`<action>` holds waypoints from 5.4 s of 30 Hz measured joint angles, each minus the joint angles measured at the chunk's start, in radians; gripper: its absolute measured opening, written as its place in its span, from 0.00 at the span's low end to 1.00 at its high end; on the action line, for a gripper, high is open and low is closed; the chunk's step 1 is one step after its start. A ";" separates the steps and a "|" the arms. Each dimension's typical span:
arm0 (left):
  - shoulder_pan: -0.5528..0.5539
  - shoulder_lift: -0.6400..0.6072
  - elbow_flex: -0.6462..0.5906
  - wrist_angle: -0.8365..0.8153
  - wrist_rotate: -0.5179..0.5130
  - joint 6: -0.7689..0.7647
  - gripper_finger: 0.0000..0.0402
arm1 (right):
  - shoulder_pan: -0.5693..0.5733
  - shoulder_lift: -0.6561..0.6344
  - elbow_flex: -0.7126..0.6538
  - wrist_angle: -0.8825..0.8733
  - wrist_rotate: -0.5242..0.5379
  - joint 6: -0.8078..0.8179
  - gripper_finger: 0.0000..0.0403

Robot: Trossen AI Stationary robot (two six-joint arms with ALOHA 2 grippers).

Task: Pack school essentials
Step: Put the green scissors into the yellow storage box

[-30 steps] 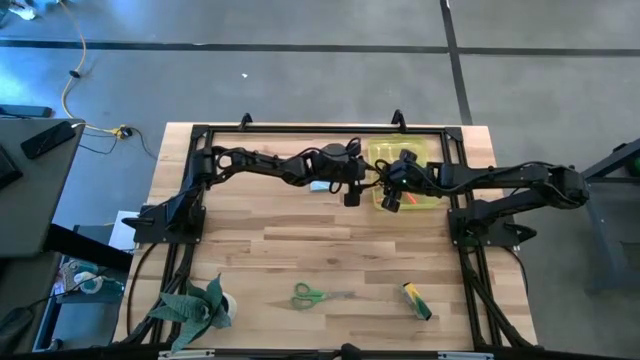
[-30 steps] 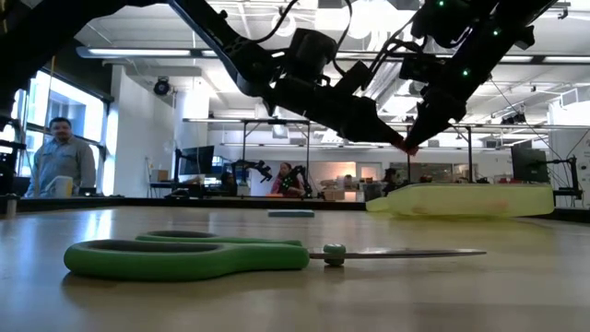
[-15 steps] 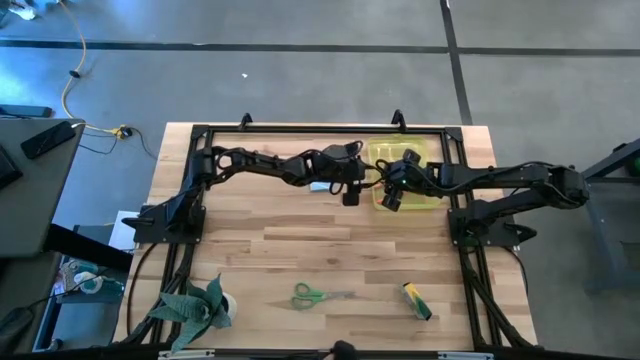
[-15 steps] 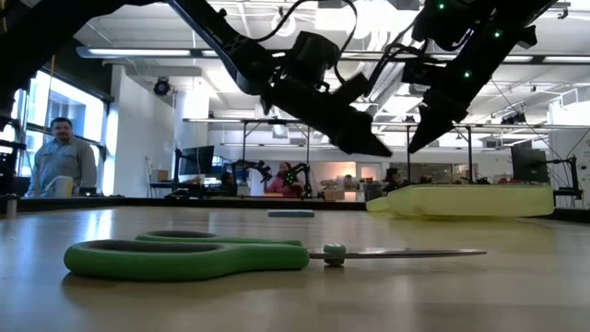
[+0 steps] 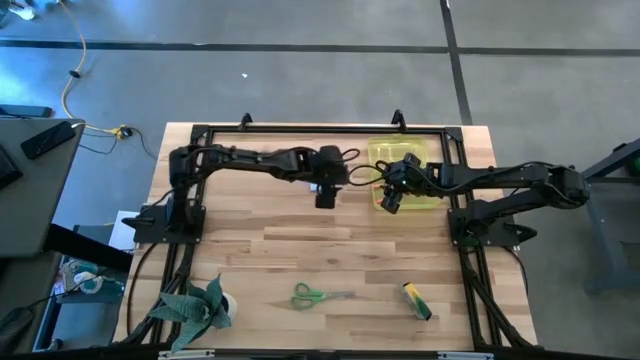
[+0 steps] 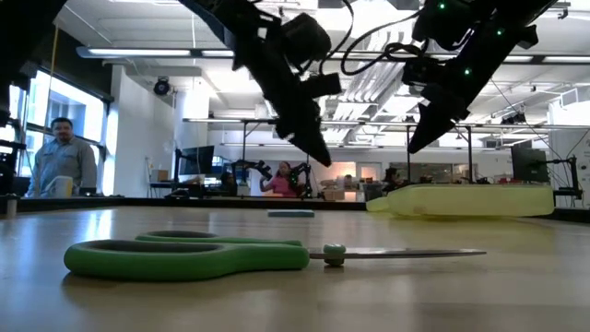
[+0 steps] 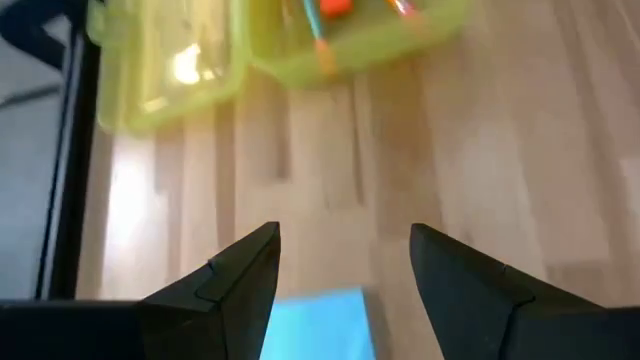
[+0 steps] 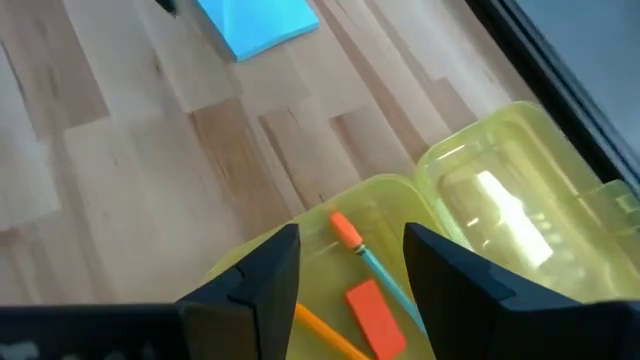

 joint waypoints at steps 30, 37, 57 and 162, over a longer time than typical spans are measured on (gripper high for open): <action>-0.231 -0.503 -0.574 0.133 0.023 -0.268 0.53 | 0.524 0.049 0.032 0.323 0.074 0.052 0.43; -0.242 -0.573 -0.640 0.147 -0.051 -0.276 0.53 | 0.557 0.188 0.203 0.290 0.086 -0.004 0.43; -0.088 -0.918 -0.645 -0.077 -0.245 -0.272 0.53 | 0.618 0.670 0.744 -0.020 0.057 -0.029 0.43; -0.023 -0.927 -0.644 -0.142 -0.234 -0.284 0.53 | 0.547 1.152 1.081 -0.303 -0.176 0.074 0.14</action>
